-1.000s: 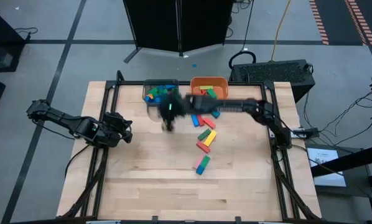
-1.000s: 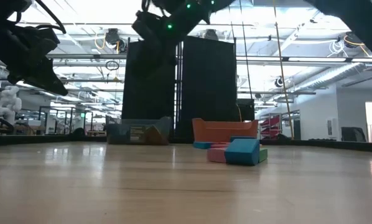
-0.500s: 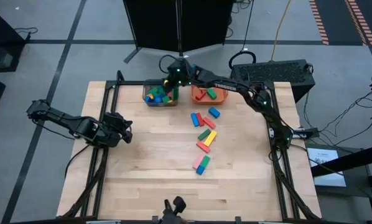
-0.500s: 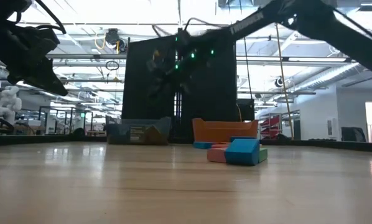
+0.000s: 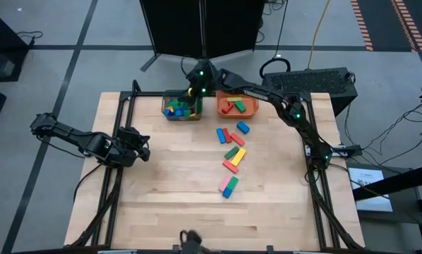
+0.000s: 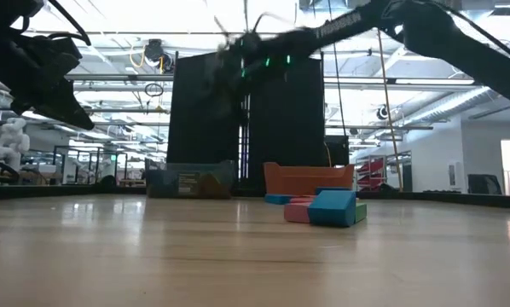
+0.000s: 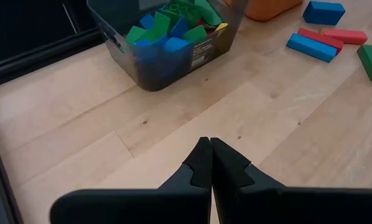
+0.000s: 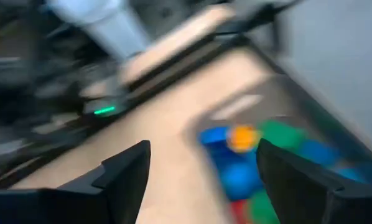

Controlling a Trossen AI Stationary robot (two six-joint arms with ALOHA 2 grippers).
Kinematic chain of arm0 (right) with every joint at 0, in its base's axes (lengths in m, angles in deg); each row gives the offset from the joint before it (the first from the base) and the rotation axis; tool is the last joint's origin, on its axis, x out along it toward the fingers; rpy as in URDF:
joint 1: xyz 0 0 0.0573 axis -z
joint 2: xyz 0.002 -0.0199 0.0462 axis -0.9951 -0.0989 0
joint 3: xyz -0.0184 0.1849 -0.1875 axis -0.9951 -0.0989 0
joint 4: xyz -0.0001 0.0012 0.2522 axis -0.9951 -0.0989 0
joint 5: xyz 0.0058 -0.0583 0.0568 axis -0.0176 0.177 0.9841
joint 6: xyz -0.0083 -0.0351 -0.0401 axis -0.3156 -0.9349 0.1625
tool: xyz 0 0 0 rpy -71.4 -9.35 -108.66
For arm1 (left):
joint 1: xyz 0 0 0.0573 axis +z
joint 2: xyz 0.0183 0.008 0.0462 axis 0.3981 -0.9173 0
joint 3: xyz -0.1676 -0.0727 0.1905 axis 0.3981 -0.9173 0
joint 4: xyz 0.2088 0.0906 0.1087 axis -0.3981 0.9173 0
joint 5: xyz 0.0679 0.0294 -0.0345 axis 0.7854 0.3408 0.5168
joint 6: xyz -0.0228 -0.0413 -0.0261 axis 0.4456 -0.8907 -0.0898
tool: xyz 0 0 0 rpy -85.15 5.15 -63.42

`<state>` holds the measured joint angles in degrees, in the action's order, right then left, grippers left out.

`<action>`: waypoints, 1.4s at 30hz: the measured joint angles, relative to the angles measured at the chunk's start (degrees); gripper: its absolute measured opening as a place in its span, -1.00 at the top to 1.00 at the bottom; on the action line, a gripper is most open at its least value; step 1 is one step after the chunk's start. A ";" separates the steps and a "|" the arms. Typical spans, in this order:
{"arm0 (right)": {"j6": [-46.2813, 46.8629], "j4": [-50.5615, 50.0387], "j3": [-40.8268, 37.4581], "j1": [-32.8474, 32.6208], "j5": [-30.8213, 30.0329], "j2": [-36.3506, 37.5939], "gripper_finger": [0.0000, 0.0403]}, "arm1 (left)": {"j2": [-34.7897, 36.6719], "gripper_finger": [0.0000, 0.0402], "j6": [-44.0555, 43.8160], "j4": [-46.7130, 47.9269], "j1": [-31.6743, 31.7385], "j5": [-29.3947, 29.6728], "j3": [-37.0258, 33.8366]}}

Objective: Sort blocks by size
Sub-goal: Put the small blue block into the black bin

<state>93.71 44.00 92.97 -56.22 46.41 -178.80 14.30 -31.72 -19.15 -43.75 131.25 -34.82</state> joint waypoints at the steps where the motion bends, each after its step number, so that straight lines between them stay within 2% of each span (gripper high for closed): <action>1: -0.88 -3.25 2.59 -0.19 3.97 0.22 -0.38 | 0.00 1.00 0.02 0.00 0.00 -0.05 0.00; 4: -7.23 -19.91 10.47 -2.39 14.36 0.86 -0.30 | 0.00 1.00 0.00 0.00 0.02 -0.12 0.00; 6: -14.74 -31.45 9.43 -5.61 15.28 3.34 -0.24 | -0.01 1.00 0.00 0.08 0.01 -0.17 0.00; 8: -23.07 -43.79 6.64 -9.46 12.04 6.42 -0.19 | -0.13 1.00 0.00 -0.06 0.02 -0.17 0.00; 11: -32.66 -61.88 3.73 -16.63 -1.16 8.95 -0.13 | -0.20 1.00 0.02 -0.04 0.01 -0.10 0.00; 13: -35.46 -67.97 0.38 -21.57 -6.54 9.50 -0.10 | -0.52 1.00 0.02 0.01 0.02 0.15 0.00; 18: -35.56 -62.56 -9.66 -32.28 -6.89 11.31 -0.07 | -1.18 1.00 0.02 0.01 0.01 0.85 0.00; 23: -33.96 -49.25 -19.60 -39.36 -7.13 12.06 -0.07 | -1.53 1.00 0.02 -0.02 0.01 0.87 0.00; 26: -33.31 -41.79 -23.80 -40.86 -7.03 12.05 -0.07 | -1.66 1.00 0.00 0.00 0.01 0.87 0.00; 33: -33.11 -31.20 -29.98 -40.38 -7.17 12.16 -0.07 | -1.75 1.00 -0.04 0.00 0.00 -0.37 0.00; 42: -30.12 -26.49 -38.18 -42.03 -7.54 12.41 -0.07 | -1.77 1.00 -0.04 0.00 0.02 -0.72 0.00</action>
<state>63.59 17.51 54.79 -98.26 38.87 -166.39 12.53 -31.76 -19.15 -43.73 130.53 -34.82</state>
